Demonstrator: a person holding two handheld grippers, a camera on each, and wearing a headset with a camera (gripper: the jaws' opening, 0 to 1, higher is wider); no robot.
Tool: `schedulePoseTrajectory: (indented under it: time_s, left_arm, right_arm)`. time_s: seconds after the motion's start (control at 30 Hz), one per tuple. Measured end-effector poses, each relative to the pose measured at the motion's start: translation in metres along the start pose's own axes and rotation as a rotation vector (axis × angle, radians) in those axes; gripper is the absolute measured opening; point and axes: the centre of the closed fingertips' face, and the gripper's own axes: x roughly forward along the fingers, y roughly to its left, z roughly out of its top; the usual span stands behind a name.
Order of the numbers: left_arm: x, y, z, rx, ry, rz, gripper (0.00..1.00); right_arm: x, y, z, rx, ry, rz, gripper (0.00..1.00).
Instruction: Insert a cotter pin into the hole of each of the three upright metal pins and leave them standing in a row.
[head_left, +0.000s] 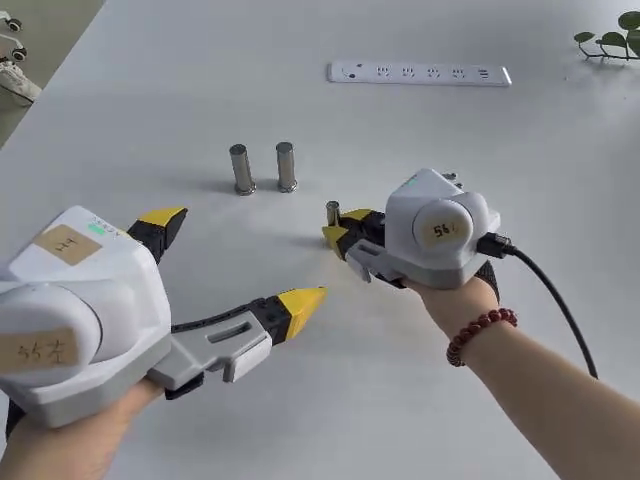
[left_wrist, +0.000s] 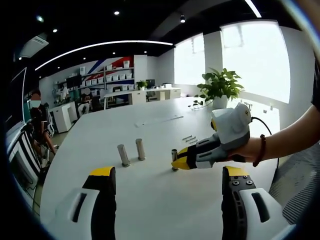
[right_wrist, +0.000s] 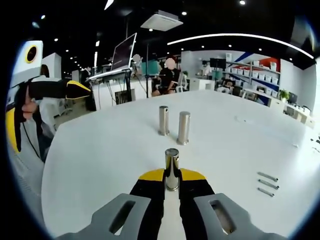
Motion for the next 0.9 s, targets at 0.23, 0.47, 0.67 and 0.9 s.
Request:
schedulePoseTrajectory:
  time_s: [0.23, 0.47, 0.67, 0.9]
  left_arm:
    - [0.0001, -0.0001, -0.0004, 0.002, 0.005, 0.000, 0.87]
    - [0.0001, -0.0005, 0.0001, 0.007, 0.009, -0.002, 0.87]
    - [-0.0009, 0.0002, -0.0002, 0.008, 0.012, 0.001, 0.87]
    - [-0.0021, 0.0008, 0.0010, 0.011, 0.012, 0.005, 0.87]
  right_arm:
    - [-0.0029, -0.0016, -0.0013, -0.022, -0.008, 0.008, 0.04]
    - [-0.0015, -0.0016, -0.0076, -0.026, 0.019, 0.011, 0.05]
    - [-0.0006, -0.0014, -0.0084, -0.025, 0.024, 0.014, 0.11]
    - [-0.0067, -0.0010, -0.0054, -0.018, 0.018, 0.019, 0.14]
